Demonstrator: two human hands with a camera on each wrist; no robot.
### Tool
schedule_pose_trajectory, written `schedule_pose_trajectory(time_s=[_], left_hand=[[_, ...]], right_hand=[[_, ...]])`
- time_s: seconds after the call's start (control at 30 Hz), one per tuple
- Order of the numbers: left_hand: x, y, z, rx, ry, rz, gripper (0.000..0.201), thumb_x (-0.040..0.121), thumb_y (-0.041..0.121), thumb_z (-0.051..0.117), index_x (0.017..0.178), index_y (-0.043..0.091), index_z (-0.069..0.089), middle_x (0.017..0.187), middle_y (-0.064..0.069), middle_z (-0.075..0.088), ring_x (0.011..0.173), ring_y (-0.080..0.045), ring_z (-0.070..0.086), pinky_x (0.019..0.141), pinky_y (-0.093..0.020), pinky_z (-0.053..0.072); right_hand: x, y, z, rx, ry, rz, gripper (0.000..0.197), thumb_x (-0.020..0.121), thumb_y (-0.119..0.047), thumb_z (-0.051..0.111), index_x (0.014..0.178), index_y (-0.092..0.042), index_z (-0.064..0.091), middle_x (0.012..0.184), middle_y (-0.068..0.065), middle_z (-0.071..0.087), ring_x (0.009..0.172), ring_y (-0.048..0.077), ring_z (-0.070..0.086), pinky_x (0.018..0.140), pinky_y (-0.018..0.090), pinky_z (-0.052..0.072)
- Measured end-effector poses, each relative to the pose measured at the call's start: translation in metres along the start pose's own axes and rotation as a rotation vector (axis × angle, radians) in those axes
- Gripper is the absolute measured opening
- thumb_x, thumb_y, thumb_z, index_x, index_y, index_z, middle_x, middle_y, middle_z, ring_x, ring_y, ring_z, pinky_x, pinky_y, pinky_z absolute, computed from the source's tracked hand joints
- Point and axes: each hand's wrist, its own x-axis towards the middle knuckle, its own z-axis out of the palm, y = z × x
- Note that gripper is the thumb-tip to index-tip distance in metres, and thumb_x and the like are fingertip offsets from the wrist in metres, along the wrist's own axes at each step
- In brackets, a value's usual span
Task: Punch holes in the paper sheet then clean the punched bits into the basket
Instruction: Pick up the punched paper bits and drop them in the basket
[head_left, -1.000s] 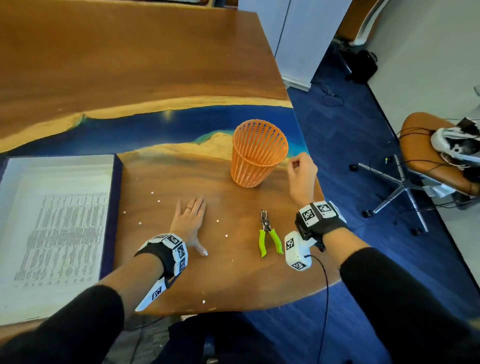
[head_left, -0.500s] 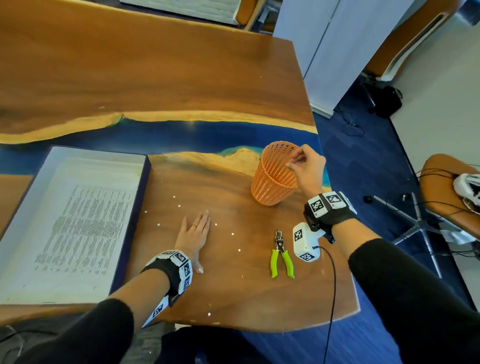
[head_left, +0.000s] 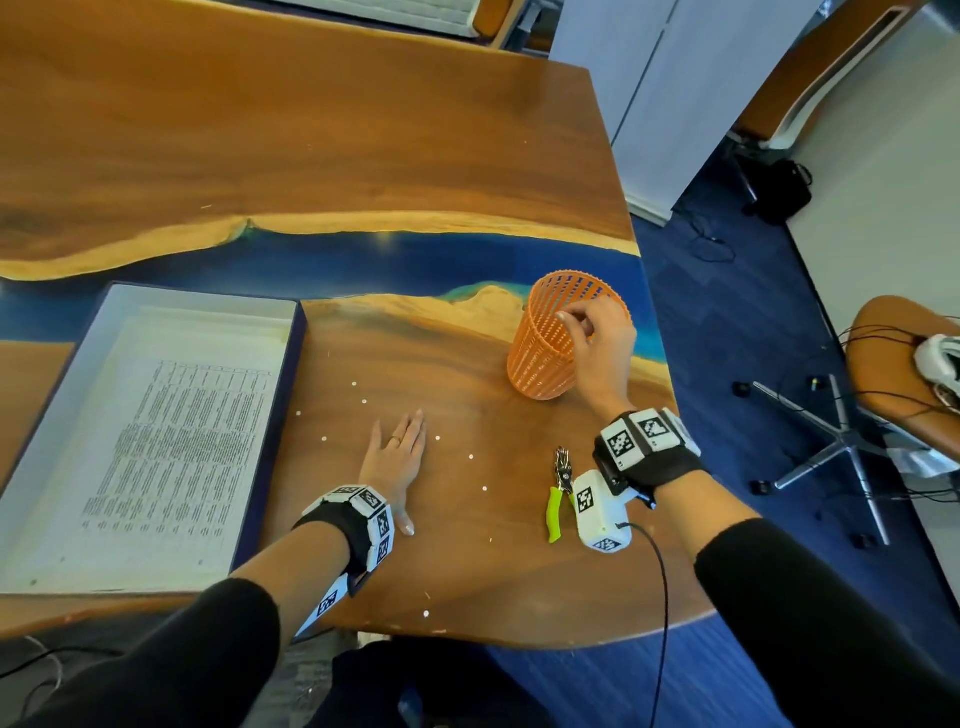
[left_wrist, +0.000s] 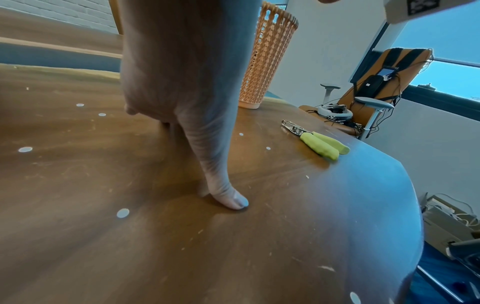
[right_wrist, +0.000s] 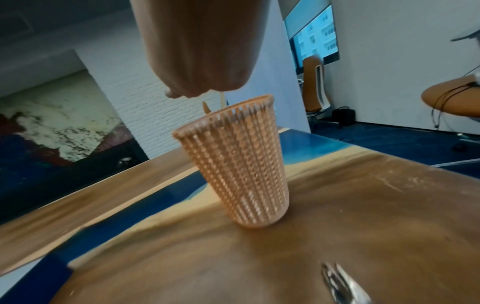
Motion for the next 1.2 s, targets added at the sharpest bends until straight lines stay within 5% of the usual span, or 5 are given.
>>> schedule_pose_trajectory(time_s=[0.17,0.3,0.43,0.63,1.2], left_hand=[[0.000,0.001,0.000,-0.046,0.002,-0.006,0.149,0.054,0.066,0.078,0.148,-0.001,-0.016,0.157,-0.013,-0.025,0.148,-0.026,-0.014,0.118,-0.056,0.002],[-0.001,0.005,0.002,-0.043,0.006,-0.027,0.149,0.055,0.064,0.079,0.148,-0.001,-0.017,0.157,-0.013,-0.025,0.148,-0.026,-0.013,0.118,-0.056,0.005],[0.000,0.008,0.003,-0.013,0.002,-0.056,0.149,0.054,0.065,0.078,0.148,-0.001,-0.017,0.157,-0.013,-0.024,0.149,-0.026,-0.012,0.117,-0.056,0.008],[-0.001,0.009,0.004,-0.038,0.003,-0.058,0.147,0.055,0.056,0.083,0.148,-0.002,-0.015,0.158,-0.014,-0.022,0.148,-0.027,-0.011,0.117,-0.057,0.008],[0.003,0.008,0.006,-0.076,-0.010,-0.047,0.148,0.055,0.053,0.085,0.148,-0.003,-0.016,0.156,-0.015,-0.025,0.148,-0.027,-0.014,0.117,-0.057,0.010]], right_hand=[[-0.065,-0.006,0.030,0.020,-0.196,-0.067,0.008,0.087,-0.012,0.063,0.088,-0.005,0.066,0.086,0.008,0.063,0.085,0.017,0.054,0.078,0.025,0.041],[-0.124,0.012,0.056,0.069,-0.427,0.090,0.004,0.084,-0.006,0.065,0.085,-0.004,0.069,0.085,0.009,0.062,0.076,0.019,0.058,0.072,0.030,0.049],[-0.163,0.027,0.067,0.098,-0.550,0.296,0.008,0.079,0.002,0.068,0.086,0.000,0.070,0.084,0.003,0.057,0.070,0.013,0.055,0.069,0.010,0.042],[-0.179,0.032,0.075,0.047,-0.646,0.346,0.007,0.075,-0.003,0.072,0.082,-0.001,0.071,0.085,0.013,0.063,0.068,0.018,0.055,0.070,0.039,0.051],[-0.172,0.020,0.075,-0.101,-0.818,0.273,0.009,0.088,-0.006,0.056,0.086,-0.001,0.064,0.098,0.014,0.058,0.089,0.032,0.058,0.077,0.040,0.045]])
